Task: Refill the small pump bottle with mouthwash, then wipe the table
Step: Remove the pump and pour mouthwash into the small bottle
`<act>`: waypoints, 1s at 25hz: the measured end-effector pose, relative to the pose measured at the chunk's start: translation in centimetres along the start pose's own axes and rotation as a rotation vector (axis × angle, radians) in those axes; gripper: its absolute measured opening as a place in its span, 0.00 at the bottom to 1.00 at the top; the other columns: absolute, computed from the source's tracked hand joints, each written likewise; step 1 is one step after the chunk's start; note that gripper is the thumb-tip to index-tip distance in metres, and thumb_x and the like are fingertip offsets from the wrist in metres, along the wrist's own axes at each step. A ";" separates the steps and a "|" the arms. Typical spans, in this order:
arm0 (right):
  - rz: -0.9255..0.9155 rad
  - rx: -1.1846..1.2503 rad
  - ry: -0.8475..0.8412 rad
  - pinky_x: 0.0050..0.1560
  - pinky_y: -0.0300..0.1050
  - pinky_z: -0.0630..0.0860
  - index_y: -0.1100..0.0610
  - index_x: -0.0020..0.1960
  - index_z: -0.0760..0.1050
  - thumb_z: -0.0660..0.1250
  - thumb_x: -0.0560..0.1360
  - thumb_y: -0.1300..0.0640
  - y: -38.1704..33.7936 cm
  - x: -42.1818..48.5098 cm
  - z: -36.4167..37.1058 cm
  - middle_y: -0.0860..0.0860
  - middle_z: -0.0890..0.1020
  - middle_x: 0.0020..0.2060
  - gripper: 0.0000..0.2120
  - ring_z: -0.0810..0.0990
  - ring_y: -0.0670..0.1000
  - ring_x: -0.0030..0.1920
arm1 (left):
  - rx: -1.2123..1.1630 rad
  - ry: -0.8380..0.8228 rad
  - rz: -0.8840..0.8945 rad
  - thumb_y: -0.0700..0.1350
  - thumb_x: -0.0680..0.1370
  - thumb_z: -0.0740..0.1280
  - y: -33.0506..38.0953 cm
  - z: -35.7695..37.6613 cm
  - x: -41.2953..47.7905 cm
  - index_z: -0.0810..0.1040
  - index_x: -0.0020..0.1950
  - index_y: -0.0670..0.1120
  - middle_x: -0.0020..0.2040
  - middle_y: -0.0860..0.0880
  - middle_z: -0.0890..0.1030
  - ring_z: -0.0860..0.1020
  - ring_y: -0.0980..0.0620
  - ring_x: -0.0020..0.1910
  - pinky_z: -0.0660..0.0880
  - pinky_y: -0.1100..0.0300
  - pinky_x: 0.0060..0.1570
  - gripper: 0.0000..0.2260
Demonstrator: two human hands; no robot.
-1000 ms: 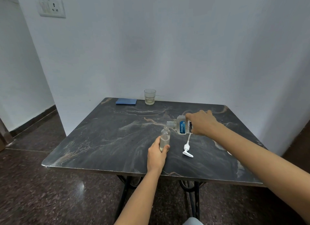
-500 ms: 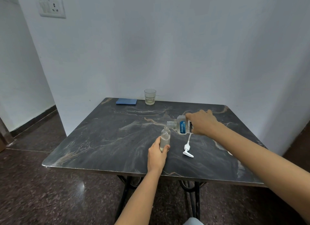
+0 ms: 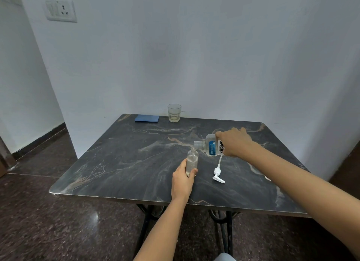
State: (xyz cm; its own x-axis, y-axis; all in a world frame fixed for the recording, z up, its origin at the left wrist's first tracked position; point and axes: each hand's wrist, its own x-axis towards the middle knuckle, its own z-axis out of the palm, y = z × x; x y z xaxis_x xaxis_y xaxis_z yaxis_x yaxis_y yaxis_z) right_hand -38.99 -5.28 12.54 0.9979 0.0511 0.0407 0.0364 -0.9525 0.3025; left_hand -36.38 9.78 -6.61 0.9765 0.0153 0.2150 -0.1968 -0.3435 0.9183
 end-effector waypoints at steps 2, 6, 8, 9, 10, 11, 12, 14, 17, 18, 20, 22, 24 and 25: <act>0.003 0.000 -0.001 0.65 0.58 0.63 0.51 0.66 0.66 0.66 0.75 0.54 0.0 0.0 -0.1 0.54 0.78 0.58 0.21 0.72 0.57 0.62 | 0.004 0.003 0.001 0.49 0.77 0.68 0.1 0.0 0.0 0.74 0.66 0.54 0.58 0.55 0.80 0.78 0.56 0.57 0.75 0.53 0.61 0.17; 0.002 -0.002 -0.005 0.65 0.58 0.63 0.51 0.66 0.66 0.67 0.75 0.54 0.0 0.0 -0.2 0.54 0.78 0.58 0.21 0.73 0.56 0.62 | 0.008 0.004 0.004 0.49 0.77 0.69 0.3 -0.1 -0.1 0.74 0.66 0.53 0.57 0.56 0.81 0.78 0.57 0.55 0.76 0.53 0.60 0.17; 0.000 -0.007 -0.008 0.65 0.58 0.63 0.51 0.66 0.66 0.67 0.75 0.54 -0.1 0.0 -0.2 0.54 0.78 0.58 0.21 0.73 0.56 0.61 | 0.011 0.002 0.000 0.49 0.77 0.68 0.2 -0.1 -0.1 0.74 0.66 0.53 0.57 0.56 0.81 0.78 0.57 0.55 0.76 0.53 0.60 0.17; 0.001 -0.010 -0.009 0.65 0.58 0.63 0.51 0.66 0.66 0.67 0.75 0.54 -0.1 0.0 -0.2 0.54 0.78 0.58 0.21 0.73 0.57 0.62 | 0.011 0.000 -0.003 0.49 0.77 0.68 0.2 -0.1 -0.1 0.74 0.66 0.53 0.57 0.56 0.81 0.78 0.56 0.56 0.76 0.53 0.60 0.18; 0.002 -0.013 -0.011 0.65 0.58 0.63 0.51 0.66 0.66 0.66 0.75 0.54 -0.1 0.0 -0.3 0.54 0.78 0.58 0.21 0.72 0.57 0.62 | 0.013 0.000 -0.008 0.49 0.77 0.68 0.2 -0.1 0.0 0.74 0.67 0.53 0.58 0.55 0.80 0.78 0.56 0.56 0.76 0.53 0.61 0.18; 0.004 -0.015 -0.012 0.65 0.58 0.63 0.51 0.66 0.66 0.66 0.75 0.54 -0.1 -0.1 -0.3 0.54 0.78 0.59 0.21 0.72 0.57 0.62 | 0.018 -0.001 -0.012 0.50 0.77 0.68 0.1 -0.1 0.0 0.73 0.68 0.53 0.59 0.55 0.80 0.78 0.56 0.57 0.76 0.52 0.61 0.19; 0.005 -0.015 -0.014 0.65 0.58 0.63 0.51 0.67 0.66 0.66 0.75 0.54 -0.1 -0.1 -0.4 0.54 0.77 0.59 0.21 0.72 0.57 0.62 | 0.027 -0.001 -0.013 0.50 0.77 0.68 0.1 -0.1 0.0 0.73 0.68 0.52 0.59 0.55 0.80 0.78 0.56 0.57 0.76 0.52 0.61 0.19; 0.006 -0.020 -0.015 0.65 0.57 0.63 0.52 0.67 0.66 0.65 0.76 0.55 -0.2 -0.2 -0.5 0.55 0.77 0.59 0.21 0.72 0.57 0.62 | 0.037 0.001 -0.013 0.50 0.77 0.68 0.2 -0.1 0.0 0.73 0.68 0.52 0.59 0.54 0.81 0.78 0.55 0.56 0.76 0.52 0.61 0.19; 0.007 -0.030 -0.013 0.64 0.56 0.63 0.52 0.66 0.66 0.65 0.76 0.56 -0.2 -0.2 -0.5 0.54 0.77 0.59 0.20 0.72 0.57 0.62 | 0.040 0.001 -0.017 0.50 0.77 0.68 0.1 -0.1 0.0 0.72 0.69 0.52 0.59 0.54 0.80 0.78 0.55 0.57 0.76 0.51 0.61 0.20; 0.007 -0.034 -0.012 0.64 0.56 0.64 0.52 0.66 0.66 0.65 0.76 0.56 -0.3 -0.2 -0.6 0.54 0.78 0.59 0.20 0.72 0.57 0.62 | 0.043 0.000 -0.019 0.51 0.77 0.68 0.2 -0.1 0.0 0.72 0.69 0.52 0.60 0.54 0.80 0.78 0.55 0.57 0.76 0.51 0.61 0.20; 0.007 -0.043 -0.009 0.64 0.56 0.64 0.51 0.67 0.66 0.65 0.76 0.56 -0.3 -0.2 -0.7 0.54 0.78 0.59 0.20 0.72 0.57 0.62 | 0.039 0.001 -0.020 0.50 0.77 0.68 0.2 -0.1 0.0 0.72 0.69 0.52 0.60 0.54 0.80 0.78 0.55 0.57 0.76 0.51 0.61 0.21; 0.005 -0.048 -0.009 0.64 0.56 0.64 0.51 0.67 0.66 0.65 0.76 0.55 -0.3 -0.2 -0.7 0.54 0.78 0.59 0.21 0.72 0.57 0.62 | 0.041 0.000 -0.018 0.50 0.77 0.68 0.3 -0.1 -0.1 0.71 0.70 0.52 0.61 0.53 0.80 0.78 0.54 0.58 0.75 0.51 0.62 0.21; 0.006 -0.048 -0.011 0.64 0.57 0.64 0.51 0.67 0.66 0.65 0.76 0.55 -0.4 -0.2 -0.8 0.54 0.78 0.59 0.21 0.72 0.57 0.62 | 0.036 -0.004 -0.021 0.50 0.77 0.68 0.3 -0.1 -0.1 0.71 0.70 0.51 0.62 0.53 0.79 0.78 0.54 0.59 0.75 0.51 0.62 0.21; 0.007 -0.048 -0.012 0.64 0.57 0.64 0.51 0.67 0.66 0.65 0.76 0.55 -0.4 -0.2 -0.8 0.54 0.77 0.59 0.21 0.72 0.57 0.62 | 0.032 -0.006 -0.021 0.50 0.77 0.68 0.2 -0.1 0.0 0.71 0.70 0.51 0.61 0.53 0.80 0.78 0.55 0.58 0.75 0.51 0.62 0.21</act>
State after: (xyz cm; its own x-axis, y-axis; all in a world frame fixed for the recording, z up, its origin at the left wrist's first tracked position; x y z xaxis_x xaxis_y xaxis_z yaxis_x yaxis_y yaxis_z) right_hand -39.21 -4.71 13.14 0.9987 0.0404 0.0316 0.0269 -0.9372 0.3477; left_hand -36.47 9.80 -6.41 0.9809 0.0170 0.1940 -0.1738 -0.3726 0.9116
